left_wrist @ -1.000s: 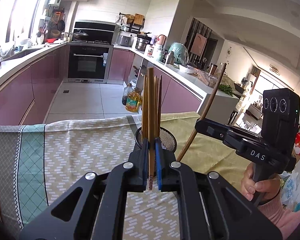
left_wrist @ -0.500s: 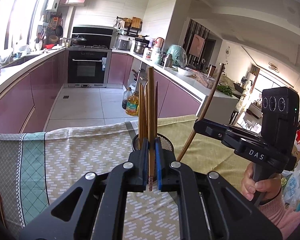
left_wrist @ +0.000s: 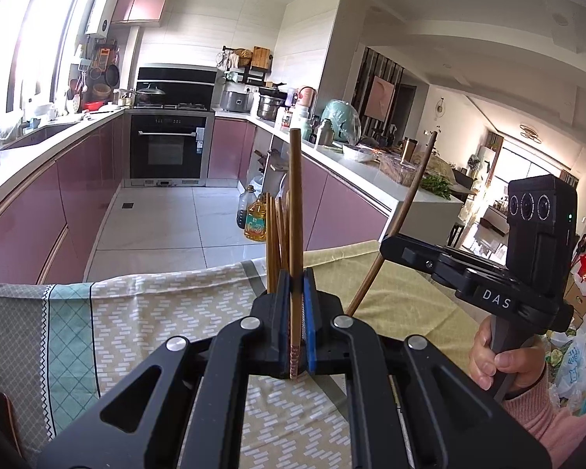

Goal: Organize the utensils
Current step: 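Lower the left gripper's chopstick into the mesh cup while the right gripper lowers its chopstick in, then push both held chopsticks down into the mesh cup with both grippers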

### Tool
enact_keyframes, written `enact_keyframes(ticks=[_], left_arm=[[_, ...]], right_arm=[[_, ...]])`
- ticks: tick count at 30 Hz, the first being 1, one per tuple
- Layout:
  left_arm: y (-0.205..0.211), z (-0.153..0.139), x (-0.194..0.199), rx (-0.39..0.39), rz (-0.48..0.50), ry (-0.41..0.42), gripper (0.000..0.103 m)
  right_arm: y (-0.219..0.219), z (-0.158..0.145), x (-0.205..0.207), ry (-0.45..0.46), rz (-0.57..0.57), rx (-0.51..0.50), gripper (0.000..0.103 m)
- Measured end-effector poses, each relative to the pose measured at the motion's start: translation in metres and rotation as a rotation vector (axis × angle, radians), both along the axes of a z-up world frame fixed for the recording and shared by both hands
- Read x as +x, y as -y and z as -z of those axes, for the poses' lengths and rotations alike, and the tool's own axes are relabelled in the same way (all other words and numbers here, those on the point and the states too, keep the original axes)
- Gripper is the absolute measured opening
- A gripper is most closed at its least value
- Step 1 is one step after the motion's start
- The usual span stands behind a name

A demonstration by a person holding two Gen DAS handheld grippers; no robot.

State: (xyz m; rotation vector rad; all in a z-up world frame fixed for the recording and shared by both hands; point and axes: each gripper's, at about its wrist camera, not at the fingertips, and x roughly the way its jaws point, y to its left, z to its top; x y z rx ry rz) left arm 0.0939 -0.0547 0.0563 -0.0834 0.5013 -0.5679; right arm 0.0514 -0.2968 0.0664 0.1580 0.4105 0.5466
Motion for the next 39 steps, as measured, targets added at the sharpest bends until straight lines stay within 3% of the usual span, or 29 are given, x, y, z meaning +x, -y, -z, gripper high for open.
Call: enact_keyframes(ticks=[21, 39], left_arm=[[0.007, -0.026, -0.005, -0.013, 0.01, 0.067, 0.007], [0.012, -0.02, 0.002, -0.009, -0.007, 0.062, 0.007]], right_arm=[[-0.001, -0.007, 0.0, 0.029, 0.01, 0.008, 0.006], [-0.004, -0.005, 0.007, 0.02, 0.038, 0.006, 0.006]])
